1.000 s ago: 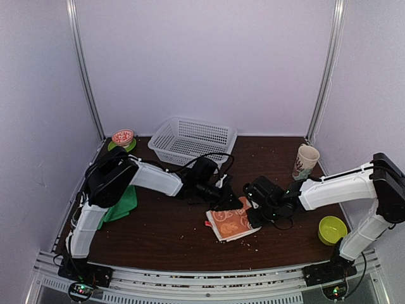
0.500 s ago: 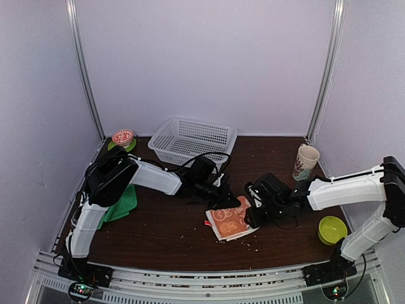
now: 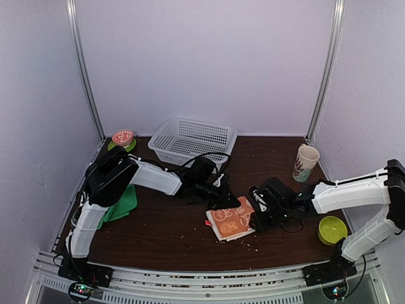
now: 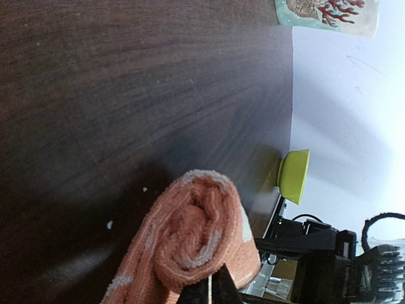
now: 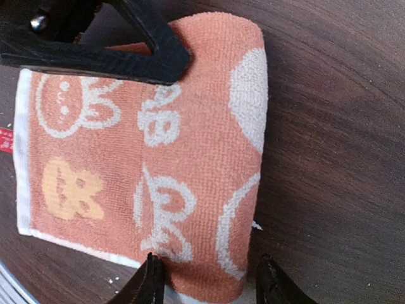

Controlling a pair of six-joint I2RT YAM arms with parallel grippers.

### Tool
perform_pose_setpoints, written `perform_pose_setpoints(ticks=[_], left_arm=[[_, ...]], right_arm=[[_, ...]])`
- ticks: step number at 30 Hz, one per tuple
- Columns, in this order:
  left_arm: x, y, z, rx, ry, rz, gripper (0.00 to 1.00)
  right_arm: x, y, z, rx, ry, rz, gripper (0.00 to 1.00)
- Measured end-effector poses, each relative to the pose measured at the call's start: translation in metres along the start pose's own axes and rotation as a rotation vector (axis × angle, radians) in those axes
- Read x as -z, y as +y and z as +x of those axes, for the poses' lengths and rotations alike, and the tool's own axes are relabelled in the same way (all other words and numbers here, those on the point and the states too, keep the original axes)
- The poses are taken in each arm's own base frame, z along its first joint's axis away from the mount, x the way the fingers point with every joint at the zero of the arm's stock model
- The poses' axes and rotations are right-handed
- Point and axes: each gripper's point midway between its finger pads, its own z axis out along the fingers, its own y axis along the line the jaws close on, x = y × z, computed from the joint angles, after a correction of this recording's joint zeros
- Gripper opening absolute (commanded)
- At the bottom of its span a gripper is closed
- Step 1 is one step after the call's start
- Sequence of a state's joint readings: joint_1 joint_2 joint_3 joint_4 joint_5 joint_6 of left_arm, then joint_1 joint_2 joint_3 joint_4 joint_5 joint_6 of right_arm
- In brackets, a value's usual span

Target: Roll the towels

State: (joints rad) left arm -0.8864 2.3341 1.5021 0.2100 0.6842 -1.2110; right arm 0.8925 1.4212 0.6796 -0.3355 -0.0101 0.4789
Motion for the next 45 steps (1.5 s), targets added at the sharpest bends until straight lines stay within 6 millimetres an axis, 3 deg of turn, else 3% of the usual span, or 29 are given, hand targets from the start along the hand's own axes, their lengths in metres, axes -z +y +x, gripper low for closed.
perform_pose_setpoints(ticks=[7, 11, 14, 20, 25, 28, 32, 45], left_arm=[[0.000, 0.000, 0.000, 0.000, -0.003, -0.002, 0.05], [0.000, 0.000, -0.001, -0.001, -0.004, -0.002, 0.05], [0.000, 0.001, -0.001, -0.001, -0.006, -0.004, 0.05], [0.000, 0.001, -0.001, -0.001, -0.007, -0.004, 0.06], [0.000, 0.002, -0.001, 0.000, -0.007, -0.006, 0.08], [0.001, 0.004, 0.001, 0.000, -0.007, -0.010, 0.15], [0.007, 0.003, 0.005, -0.003, -0.007, -0.017, 0.20], [0.054, -0.008, 0.032, -0.004, -0.046, -0.051, 0.21]], right_arm=[[0.014, -0.009, -0.031, -0.185, -0.067, -0.102, 0.60], [0.007, -0.009, -0.041, -0.252, -0.071, -0.176, 0.60], [-0.003, -0.006, -0.038, -0.278, -0.046, -0.226, 0.58], [-0.018, -0.004, -0.025, -0.295, 0.017, -0.251, 0.37], [-0.021, -0.002, -0.022, -0.277, 0.025, -0.242, 0.13], [-0.019, 0.002, -0.025, -0.238, 0.021, -0.217, 0.05], [-0.015, 0.006, -0.028, -0.164, 0.018, -0.136, 0.03], [-0.013, 0.007, -0.026, 0.061, 0.002, 0.210, 0.02]])
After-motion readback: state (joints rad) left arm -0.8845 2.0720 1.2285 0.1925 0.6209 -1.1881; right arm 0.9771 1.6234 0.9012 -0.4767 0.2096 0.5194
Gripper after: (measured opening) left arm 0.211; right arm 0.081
